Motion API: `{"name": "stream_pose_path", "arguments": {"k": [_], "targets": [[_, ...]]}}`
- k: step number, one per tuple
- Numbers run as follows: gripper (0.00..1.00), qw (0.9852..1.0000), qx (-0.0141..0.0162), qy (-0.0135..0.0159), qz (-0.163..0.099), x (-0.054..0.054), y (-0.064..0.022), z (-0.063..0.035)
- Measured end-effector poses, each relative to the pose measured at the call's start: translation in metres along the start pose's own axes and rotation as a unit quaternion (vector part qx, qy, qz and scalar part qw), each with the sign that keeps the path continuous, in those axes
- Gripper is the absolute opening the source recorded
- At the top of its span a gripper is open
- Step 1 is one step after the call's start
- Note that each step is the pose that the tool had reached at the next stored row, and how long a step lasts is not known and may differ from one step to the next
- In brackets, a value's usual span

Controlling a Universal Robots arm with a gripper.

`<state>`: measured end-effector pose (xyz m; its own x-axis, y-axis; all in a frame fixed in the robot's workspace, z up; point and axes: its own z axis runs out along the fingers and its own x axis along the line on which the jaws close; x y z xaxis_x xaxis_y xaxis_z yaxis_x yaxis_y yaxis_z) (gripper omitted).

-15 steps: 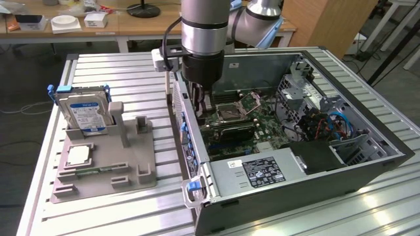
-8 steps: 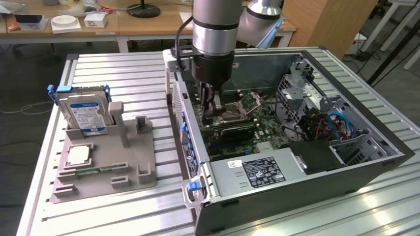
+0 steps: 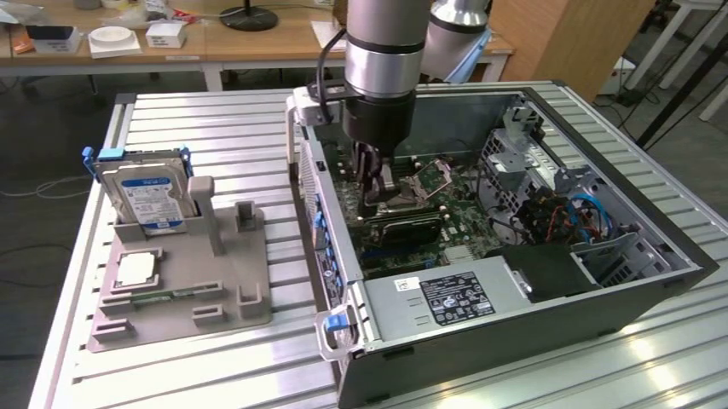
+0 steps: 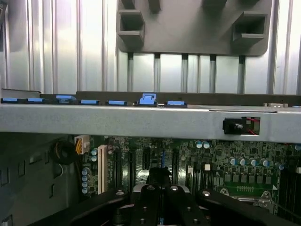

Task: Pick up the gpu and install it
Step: 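Press down on the gpu until it lock into place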

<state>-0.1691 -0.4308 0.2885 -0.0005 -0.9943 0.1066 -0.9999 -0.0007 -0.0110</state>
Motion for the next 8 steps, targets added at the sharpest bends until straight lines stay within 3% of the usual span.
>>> {"name": "stream_pose_path", "arguments": {"k": [8], "targets": [[0.11, 1.0, 0.0005, -0.0001, -0.003, 0.0, -0.0169, 0.0068]]}}
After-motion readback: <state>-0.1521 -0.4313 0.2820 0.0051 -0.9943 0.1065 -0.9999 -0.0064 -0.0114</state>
